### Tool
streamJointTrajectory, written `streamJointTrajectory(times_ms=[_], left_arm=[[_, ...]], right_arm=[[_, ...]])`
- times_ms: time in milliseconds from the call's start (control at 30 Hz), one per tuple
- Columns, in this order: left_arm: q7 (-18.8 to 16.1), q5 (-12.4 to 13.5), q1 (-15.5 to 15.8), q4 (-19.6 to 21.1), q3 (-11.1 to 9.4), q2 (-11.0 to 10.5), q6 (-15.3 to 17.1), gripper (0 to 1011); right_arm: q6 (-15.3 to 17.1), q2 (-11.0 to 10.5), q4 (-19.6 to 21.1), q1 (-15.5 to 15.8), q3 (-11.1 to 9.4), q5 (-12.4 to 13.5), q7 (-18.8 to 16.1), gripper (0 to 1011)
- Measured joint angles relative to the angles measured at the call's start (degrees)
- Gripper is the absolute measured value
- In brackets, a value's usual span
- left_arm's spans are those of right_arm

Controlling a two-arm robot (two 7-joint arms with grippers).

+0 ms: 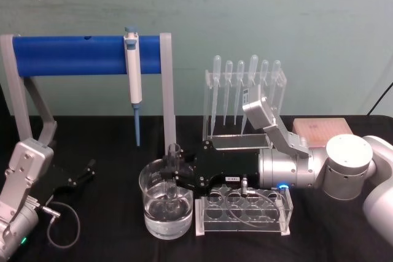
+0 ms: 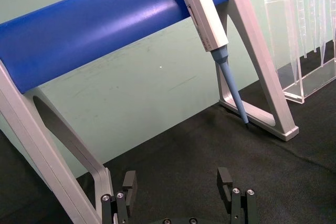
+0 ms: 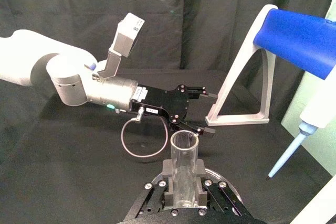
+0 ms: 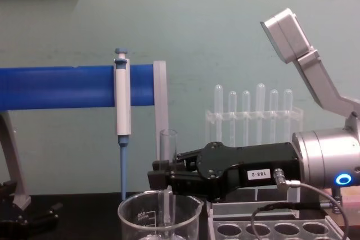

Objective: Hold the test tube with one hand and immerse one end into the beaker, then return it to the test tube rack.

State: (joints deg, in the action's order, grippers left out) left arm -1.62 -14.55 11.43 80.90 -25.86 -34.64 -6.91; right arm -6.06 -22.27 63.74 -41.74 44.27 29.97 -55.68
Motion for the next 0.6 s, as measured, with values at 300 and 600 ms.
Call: streamJointTrajectory(times_ms=[300, 600], left_arm=[[0.0, 0.0, 0.0, 0.0, 0.0, 0.0, 0.0, 1000], [0.0, 0.0, 0.0, 0.0, 0.0, 0.0, 0.0, 1000]], right_arm=[[0.0, 0.0, 0.0, 0.0, 0.0, 0.0, 0.0, 226], [0.0, 0.0, 0.0, 0.0, 0.0, 0.0, 0.0, 226]])
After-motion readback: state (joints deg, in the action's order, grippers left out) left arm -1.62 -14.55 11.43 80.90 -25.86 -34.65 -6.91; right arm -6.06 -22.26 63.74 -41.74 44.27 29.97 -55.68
